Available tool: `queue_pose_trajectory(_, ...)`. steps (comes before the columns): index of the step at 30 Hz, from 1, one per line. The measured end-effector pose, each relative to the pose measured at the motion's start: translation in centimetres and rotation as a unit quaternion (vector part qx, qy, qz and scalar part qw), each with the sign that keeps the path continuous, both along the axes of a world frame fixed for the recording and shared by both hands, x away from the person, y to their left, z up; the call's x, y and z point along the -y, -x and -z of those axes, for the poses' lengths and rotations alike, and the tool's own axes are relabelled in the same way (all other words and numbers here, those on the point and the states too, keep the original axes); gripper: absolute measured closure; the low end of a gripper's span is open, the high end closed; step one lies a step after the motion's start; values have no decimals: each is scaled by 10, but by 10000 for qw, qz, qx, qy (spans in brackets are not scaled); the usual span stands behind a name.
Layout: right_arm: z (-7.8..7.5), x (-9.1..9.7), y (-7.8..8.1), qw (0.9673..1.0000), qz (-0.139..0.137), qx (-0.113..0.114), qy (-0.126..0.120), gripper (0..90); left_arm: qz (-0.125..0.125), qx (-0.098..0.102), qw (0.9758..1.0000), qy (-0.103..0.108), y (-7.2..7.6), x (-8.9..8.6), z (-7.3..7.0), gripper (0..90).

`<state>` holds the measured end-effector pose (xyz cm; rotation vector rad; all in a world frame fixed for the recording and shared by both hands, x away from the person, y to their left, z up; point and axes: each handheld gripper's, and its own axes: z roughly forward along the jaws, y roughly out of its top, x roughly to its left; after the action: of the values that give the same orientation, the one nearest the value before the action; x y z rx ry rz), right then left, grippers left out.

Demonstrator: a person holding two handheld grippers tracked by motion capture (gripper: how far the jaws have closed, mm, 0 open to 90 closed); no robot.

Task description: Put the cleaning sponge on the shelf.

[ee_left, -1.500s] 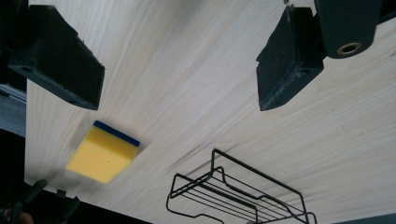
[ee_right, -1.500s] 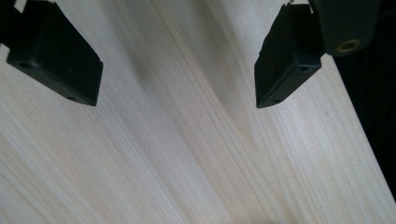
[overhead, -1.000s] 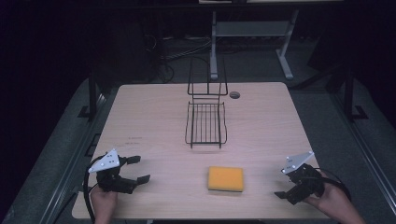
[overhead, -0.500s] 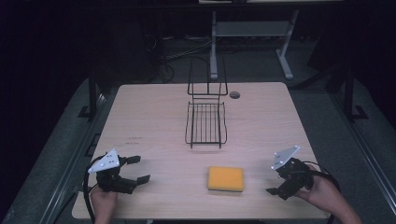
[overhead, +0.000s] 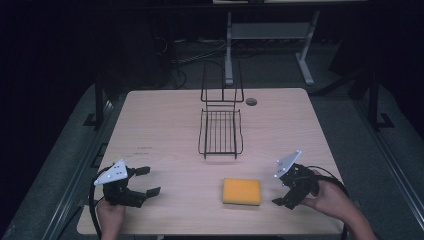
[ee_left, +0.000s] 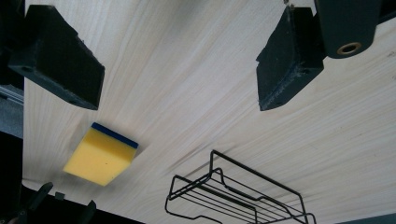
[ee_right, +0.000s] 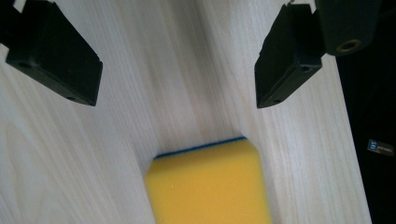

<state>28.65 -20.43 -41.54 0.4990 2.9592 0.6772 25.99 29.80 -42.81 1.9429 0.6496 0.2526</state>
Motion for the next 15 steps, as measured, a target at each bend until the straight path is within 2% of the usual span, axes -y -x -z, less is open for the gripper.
queue_pose_trajectory(15, -6, -31, -9, 9994, -334, -72, -24, 148, -6, -13, 10000, 30, 0, 0, 0, 146)
